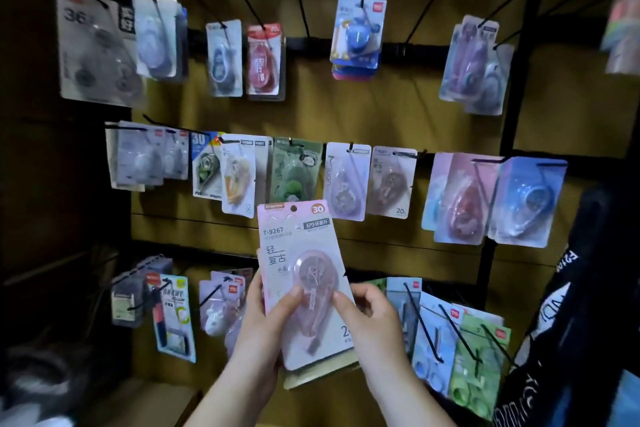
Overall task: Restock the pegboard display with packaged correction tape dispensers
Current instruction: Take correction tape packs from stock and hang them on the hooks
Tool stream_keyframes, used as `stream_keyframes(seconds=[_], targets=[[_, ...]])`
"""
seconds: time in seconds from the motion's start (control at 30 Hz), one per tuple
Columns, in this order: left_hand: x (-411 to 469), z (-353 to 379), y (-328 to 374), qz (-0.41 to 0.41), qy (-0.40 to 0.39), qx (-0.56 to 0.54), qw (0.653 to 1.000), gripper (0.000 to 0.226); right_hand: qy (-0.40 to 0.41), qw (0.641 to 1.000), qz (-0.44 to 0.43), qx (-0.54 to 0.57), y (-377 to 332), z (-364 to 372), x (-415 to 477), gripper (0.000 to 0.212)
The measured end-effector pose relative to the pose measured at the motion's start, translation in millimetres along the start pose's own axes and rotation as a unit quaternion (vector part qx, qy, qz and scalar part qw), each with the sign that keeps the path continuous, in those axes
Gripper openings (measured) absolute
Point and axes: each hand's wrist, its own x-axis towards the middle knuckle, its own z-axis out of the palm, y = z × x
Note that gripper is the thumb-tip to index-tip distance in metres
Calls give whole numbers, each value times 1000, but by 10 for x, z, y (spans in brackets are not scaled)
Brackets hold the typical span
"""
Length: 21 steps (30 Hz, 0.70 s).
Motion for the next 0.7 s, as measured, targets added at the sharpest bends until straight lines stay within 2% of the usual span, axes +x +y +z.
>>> stream_keyframes(seconds=[0.13, 0.23, 0.33, 0.47, 0.57, 0.7], targets=[[127, -136, 102, -5, 14, -12, 1000, 60, 7, 999, 35, 32, -8, 195, 118, 7], [200, -234, 151, 22, 27, -17, 999, 46, 24, 996, 53, 69, 1, 342, 197, 7], [261, -354, 186, 34, 40, 10, 999, 59, 38, 994, 63, 82, 18, 497, 275, 7], [322, -529, 234, 52, 55, 44, 996, 47, 37, 990, 83, 107, 59, 692, 370, 11], [359, -609, 287, 60, 89, 65, 992, 72, 31, 991, 82, 100, 108, 794, 416, 9], [457, -749, 366, 65, 125, 90, 986, 62, 35, 993, 70, 82, 111, 830, 478, 8]])
